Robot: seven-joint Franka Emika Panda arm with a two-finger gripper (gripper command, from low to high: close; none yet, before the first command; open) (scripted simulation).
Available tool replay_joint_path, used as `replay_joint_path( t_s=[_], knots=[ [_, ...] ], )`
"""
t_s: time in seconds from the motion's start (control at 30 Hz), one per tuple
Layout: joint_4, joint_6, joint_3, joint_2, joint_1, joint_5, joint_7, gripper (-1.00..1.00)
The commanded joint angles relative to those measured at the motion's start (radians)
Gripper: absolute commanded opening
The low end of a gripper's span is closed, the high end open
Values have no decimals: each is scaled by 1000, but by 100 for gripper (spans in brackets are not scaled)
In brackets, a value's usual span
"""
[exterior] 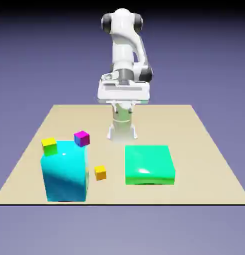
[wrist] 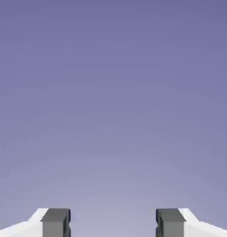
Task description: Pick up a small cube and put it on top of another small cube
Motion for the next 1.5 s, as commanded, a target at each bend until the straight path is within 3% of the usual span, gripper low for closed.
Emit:
replay_joint_path(
  t_s=[0.0, 1.33, 1.47],
  knots=[
    [0, -2, -16, 15, 10, -6, -44, 0],
    [-7, -98, -662, 630, 393, -258, -1782, 0],
    [11, -32, -553, 712, 301, -180, -1836, 0]
  ],
)
